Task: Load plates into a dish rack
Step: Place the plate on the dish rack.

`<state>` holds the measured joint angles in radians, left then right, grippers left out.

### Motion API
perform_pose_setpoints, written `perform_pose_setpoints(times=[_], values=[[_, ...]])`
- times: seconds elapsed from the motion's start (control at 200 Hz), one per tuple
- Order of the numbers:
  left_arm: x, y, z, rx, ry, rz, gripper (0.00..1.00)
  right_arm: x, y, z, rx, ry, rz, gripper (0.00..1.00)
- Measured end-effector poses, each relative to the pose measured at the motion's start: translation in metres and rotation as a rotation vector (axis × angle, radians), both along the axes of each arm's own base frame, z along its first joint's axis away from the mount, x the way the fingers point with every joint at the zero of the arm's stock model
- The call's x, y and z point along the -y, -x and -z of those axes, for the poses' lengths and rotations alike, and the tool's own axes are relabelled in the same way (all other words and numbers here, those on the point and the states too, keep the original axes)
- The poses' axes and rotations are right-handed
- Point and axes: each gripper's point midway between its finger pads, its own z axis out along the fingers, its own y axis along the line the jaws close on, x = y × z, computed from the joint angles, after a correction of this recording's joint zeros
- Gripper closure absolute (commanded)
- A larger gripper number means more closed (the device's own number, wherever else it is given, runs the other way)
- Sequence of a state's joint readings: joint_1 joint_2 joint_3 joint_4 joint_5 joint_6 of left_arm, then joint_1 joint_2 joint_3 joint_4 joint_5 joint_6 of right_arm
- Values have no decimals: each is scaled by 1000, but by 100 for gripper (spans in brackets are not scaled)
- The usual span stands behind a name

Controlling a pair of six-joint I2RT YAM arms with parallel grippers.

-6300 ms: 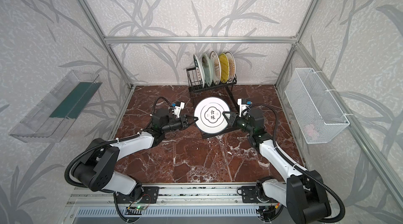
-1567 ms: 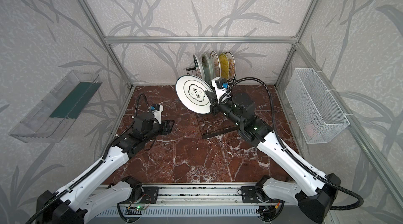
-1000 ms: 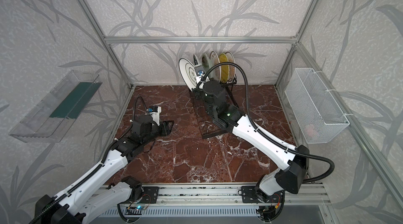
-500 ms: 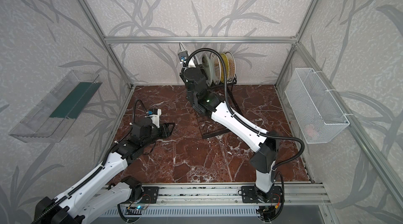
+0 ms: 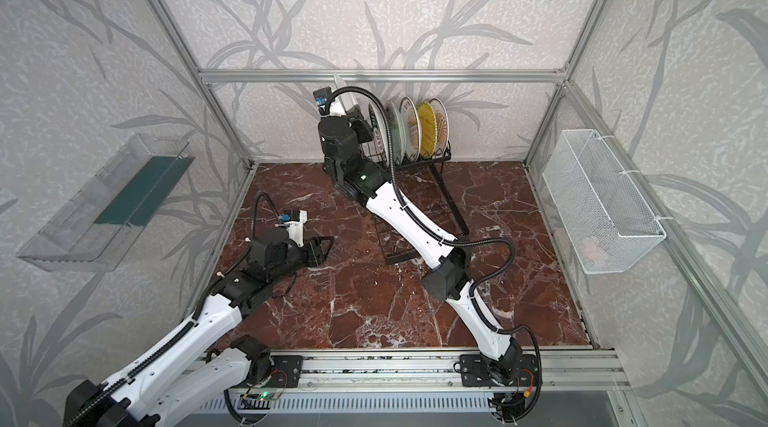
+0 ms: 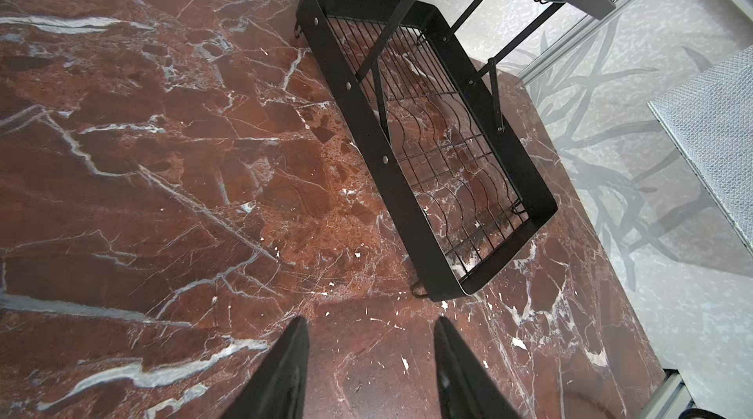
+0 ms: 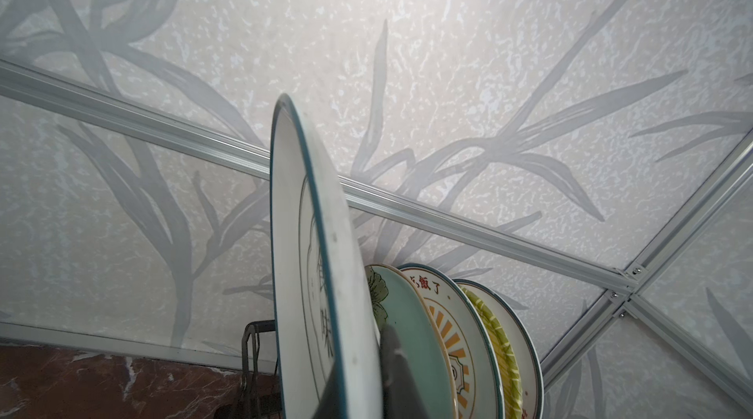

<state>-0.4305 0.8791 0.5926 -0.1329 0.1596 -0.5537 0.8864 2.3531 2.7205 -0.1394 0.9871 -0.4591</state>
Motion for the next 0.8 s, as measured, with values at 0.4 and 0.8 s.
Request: perform_pose_setpoints(times=[0.4, 0.8], values=[[1, 0, 1, 4, 6, 4, 52, -5, -15, 41, -88, 69, 15, 100], [1, 0, 0, 6, 14, 3, 52, 5, -24, 61, -141, 61, 33, 100]])
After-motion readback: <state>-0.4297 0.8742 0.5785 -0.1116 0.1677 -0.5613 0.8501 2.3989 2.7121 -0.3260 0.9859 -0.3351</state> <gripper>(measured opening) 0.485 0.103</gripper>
